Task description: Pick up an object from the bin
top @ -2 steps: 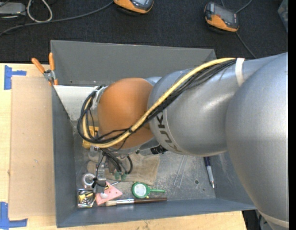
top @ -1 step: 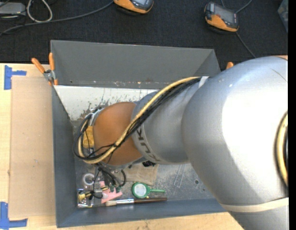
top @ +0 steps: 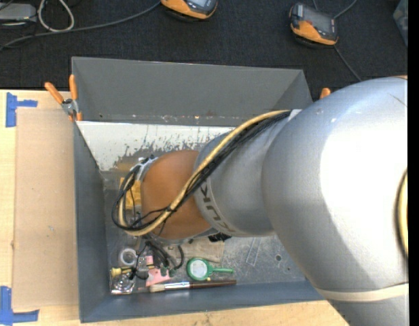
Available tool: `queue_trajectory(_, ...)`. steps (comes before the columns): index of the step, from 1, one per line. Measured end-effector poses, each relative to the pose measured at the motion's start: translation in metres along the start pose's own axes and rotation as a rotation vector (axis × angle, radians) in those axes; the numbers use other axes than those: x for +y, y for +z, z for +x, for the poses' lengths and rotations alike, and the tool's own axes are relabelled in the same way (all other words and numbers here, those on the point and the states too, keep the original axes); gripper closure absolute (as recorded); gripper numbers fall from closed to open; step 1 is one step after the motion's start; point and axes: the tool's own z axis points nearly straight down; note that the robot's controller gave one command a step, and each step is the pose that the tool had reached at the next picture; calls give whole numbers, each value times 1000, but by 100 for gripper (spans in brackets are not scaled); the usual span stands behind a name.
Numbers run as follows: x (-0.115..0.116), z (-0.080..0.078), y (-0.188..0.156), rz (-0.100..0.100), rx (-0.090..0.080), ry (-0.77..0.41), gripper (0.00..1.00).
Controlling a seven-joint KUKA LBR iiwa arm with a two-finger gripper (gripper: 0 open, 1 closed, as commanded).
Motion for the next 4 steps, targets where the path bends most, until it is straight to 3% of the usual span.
queue_trajectory(1,0,0,0,0,0,2,100)
queue_trajectory(2,3,-7,-48,-2,-3,-13,100)
queue_trajectory(3,-8,14,-84,0,3,-3,100)
queue_trajectory(4,-10,-6,-38,3,10,39,100)
